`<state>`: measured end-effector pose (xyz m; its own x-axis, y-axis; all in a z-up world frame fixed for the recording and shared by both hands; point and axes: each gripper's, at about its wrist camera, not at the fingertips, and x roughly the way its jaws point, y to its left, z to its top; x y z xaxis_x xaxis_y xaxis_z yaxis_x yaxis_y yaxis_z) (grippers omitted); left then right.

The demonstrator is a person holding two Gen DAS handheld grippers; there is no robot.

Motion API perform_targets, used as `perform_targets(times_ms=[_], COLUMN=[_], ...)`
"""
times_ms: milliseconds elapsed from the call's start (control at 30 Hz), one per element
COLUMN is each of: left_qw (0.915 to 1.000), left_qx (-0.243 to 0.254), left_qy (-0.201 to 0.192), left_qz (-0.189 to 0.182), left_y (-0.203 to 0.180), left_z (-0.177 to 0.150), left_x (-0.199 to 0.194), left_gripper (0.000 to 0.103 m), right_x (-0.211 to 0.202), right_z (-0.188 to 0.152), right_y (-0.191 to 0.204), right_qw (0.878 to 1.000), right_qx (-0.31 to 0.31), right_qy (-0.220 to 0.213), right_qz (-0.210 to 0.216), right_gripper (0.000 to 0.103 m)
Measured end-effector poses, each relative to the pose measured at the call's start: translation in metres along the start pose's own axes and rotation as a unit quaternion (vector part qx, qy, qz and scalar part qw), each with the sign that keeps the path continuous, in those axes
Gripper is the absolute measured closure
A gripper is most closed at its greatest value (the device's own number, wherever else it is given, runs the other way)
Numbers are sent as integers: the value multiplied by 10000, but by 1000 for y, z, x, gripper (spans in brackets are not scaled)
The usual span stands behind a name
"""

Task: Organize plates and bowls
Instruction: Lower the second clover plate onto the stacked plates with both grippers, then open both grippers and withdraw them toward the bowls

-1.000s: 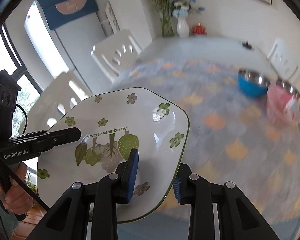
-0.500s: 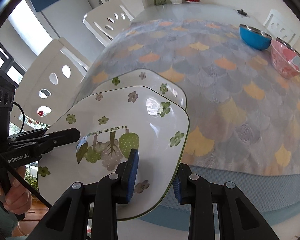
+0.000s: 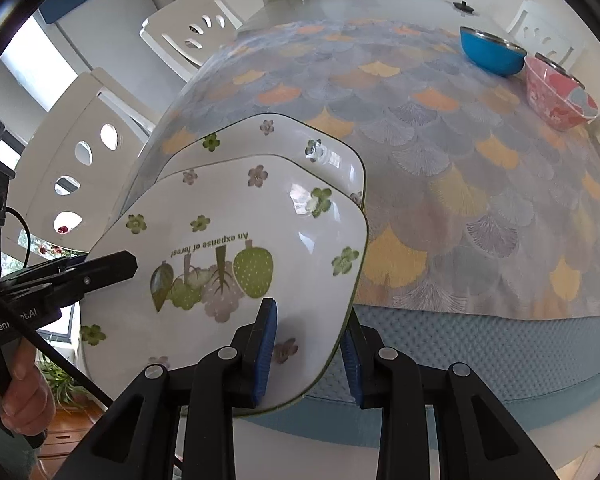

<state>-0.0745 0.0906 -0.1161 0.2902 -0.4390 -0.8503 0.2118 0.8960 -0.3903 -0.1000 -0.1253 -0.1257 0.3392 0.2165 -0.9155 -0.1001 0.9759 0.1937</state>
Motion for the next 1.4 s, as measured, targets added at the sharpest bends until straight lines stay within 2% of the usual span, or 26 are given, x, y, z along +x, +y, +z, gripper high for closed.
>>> perform_targets(times_ms=[300, 467, 600, 833, 1200, 1400], left_qw=[9999, 9995, 9996, 9993, 9994, 9988], left_qx=[-66, 192, 59, -220, -176, -127], left_qy=[-153, -210, -243, -289, -302, -478], left_qz=[-8, 142, 111, 95, 14, 1], left_y=[6, -6, 0, 9, 6, 6], left_z=[0, 3, 5, 10, 10, 19], left_x=[-10, -11, -13, -10, -16, -30], left_gripper=[78, 77, 77, 77, 77, 77], right_x=[-1, -4, -9, -4, 8, -1], right_z=[1, -2, -1, 17, 34, 32], right_y=[6, 10, 2, -18, -3, -13], right_qw=[10000, 9999, 9997, 9991, 9994, 9985], right_qx=[-60, -120, -20, 378, 279, 539], right_qy=[-55, -77, -155, -131, 15, 13], right_qz=[-17, -26, -185, -129, -207, 32], right_gripper=[73, 73, 73, 73, 72, 72])
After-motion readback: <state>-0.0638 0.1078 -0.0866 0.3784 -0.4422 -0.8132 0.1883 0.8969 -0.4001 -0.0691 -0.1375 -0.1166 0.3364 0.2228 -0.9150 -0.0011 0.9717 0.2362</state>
